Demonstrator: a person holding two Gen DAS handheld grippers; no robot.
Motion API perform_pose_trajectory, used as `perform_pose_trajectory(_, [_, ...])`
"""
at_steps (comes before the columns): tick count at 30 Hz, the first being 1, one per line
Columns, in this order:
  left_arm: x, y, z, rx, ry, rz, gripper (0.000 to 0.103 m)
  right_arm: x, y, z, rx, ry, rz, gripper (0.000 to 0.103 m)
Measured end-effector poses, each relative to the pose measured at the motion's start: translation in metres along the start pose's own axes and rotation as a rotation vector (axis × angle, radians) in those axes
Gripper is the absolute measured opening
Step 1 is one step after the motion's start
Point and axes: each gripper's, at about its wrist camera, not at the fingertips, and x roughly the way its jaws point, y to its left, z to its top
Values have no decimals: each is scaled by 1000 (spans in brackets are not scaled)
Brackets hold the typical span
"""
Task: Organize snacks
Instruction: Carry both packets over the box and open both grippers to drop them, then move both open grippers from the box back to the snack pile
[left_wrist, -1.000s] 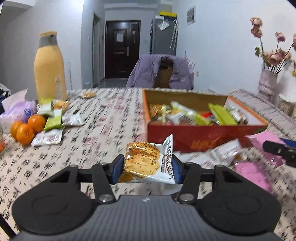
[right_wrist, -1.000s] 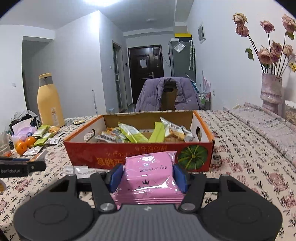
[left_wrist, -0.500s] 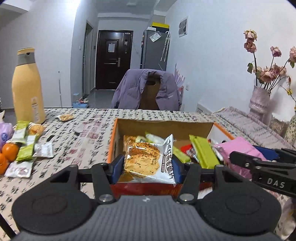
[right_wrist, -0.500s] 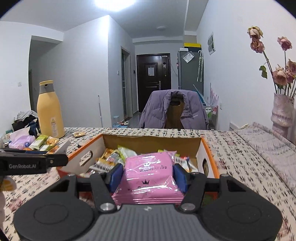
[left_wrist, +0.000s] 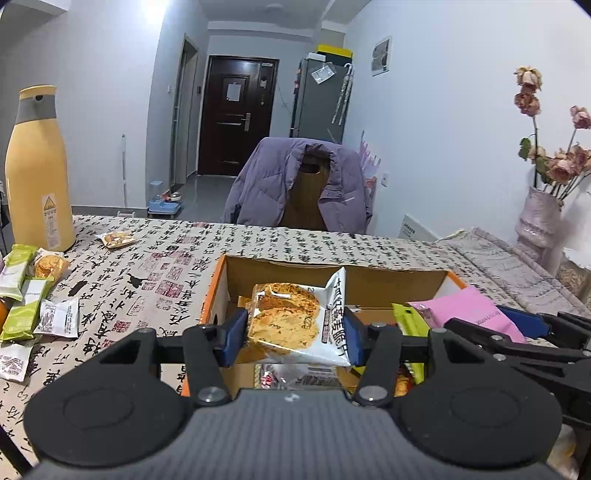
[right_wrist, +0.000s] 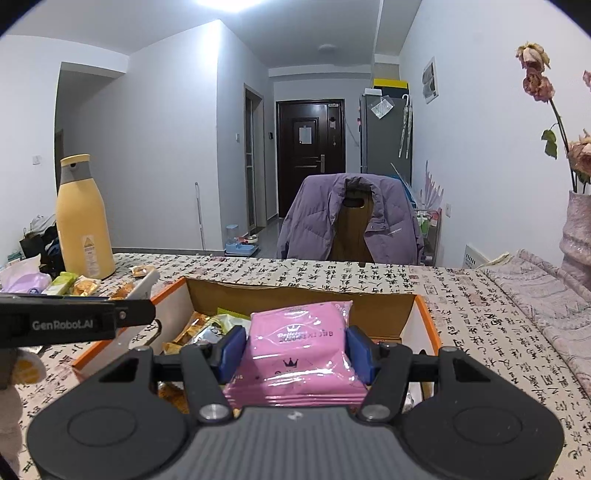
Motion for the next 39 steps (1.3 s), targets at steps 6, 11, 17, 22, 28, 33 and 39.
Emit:
perform_pose_trajectory(6, [12, 6, -10, -2, -2, 16, 53, 11, -4, -13, 16, 14, 17, 59])
perform_pose_trajectory(11, [16, 8, -14, 5, 12, -10, 58, 14, -6, -17, 22, 28, 24, 60])
perform_pose_trajectory(17, [9, 15, -15, -27, -27, -32, 88, 12, -8, -19, 36, 13, -12, 99])
perform_pose_trajectory(22, [3, 18, -15, -49, -66, -19, 103, 13, -14, -20, 66, 15, -18, 103])
perform_pose_trajectory(28, [3, 15, -14, -45, -68, -10, 103, 13, -14, -21, 67, 17, -25, 103])
perform_pose_trajectory(33, [-3, 11, -10, -49, -74, -14, 103, 8, -13, -14, 66, -1, -32, 103])
perform_pose_trajectory(39, [-25, 3, 1, -39, -109, -13, 103, -10, -7, -3, 44, -30, -40, 103])
